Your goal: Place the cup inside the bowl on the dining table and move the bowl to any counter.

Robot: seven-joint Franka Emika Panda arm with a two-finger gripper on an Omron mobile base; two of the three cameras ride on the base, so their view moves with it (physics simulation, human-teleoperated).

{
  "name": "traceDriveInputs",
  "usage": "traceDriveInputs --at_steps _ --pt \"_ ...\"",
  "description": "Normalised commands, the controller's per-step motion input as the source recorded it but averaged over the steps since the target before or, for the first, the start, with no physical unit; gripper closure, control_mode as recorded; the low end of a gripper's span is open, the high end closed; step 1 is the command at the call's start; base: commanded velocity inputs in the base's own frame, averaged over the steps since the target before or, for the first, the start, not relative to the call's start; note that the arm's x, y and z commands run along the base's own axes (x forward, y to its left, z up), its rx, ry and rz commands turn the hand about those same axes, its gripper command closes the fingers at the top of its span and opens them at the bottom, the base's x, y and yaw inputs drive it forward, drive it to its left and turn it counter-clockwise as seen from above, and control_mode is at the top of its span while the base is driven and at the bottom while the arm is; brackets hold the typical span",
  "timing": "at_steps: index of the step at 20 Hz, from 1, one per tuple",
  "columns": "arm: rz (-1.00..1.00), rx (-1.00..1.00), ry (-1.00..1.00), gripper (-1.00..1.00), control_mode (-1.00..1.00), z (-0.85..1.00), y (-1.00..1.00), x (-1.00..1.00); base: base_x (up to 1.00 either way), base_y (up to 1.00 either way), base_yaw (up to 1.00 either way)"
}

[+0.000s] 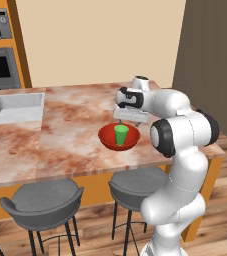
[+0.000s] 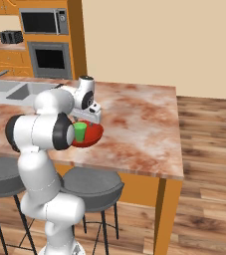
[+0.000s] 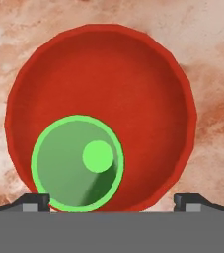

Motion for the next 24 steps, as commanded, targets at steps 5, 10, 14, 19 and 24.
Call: traceDriveInputs --at_steps 5,10,14,19,24 --pt "-0.02 0.00 0.10 -1.00 -1.00 0.00 -0.32 -0.08 0.00 0.00 0.00" --pt "-0.01 0.00 0.07 -1.00 -1.00 0.00 -0.44 -0.07 0.00 0.00 0.00" --pt "0.00 0.00 0.03 -1.00 -1.00 0.00 -0.36 0.00 0.00 0.00 0.00" --pt "0.00 0.00 0.00 -1.00 -1.00 0.00 -0.18 0.09 0.00 0.00 0.00" --pt "0.00 0.01 0.00 -1.00 -1.00 0.00 -0.14 0.29 0.00 0.00 0.00"
